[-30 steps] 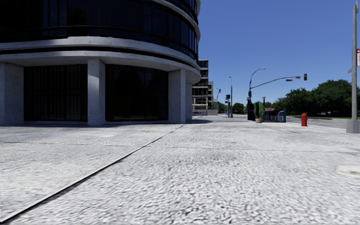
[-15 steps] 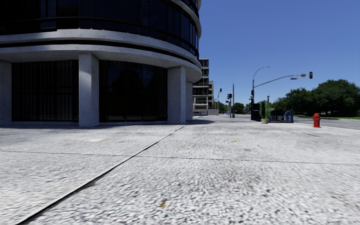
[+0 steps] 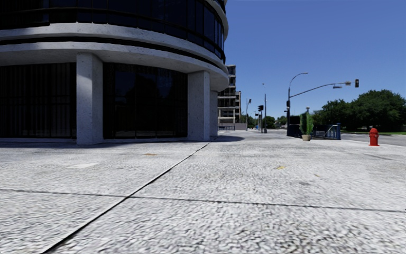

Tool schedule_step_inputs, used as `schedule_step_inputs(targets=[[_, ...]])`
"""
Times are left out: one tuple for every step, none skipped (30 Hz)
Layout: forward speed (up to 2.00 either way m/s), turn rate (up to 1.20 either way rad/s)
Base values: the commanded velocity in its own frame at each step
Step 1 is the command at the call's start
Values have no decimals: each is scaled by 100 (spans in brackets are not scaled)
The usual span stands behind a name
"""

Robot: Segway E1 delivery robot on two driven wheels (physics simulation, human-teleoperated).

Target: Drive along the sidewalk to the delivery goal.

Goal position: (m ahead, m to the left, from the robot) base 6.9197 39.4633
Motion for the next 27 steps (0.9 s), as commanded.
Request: schedule_step_inputs(targets=[[190,0],[190,0],[190,0],[190,0],[190,0],[190,0],[190,0],[190,0],[190,0],[190,0],[190,0],[190,0],[190,0],[190,0],[190,0],[190,0],[190,0],[190,0],[190,0],[190,0],[190,3],[190,3],[190,25],[190,53],[190,75],[190,86],[190,86]])
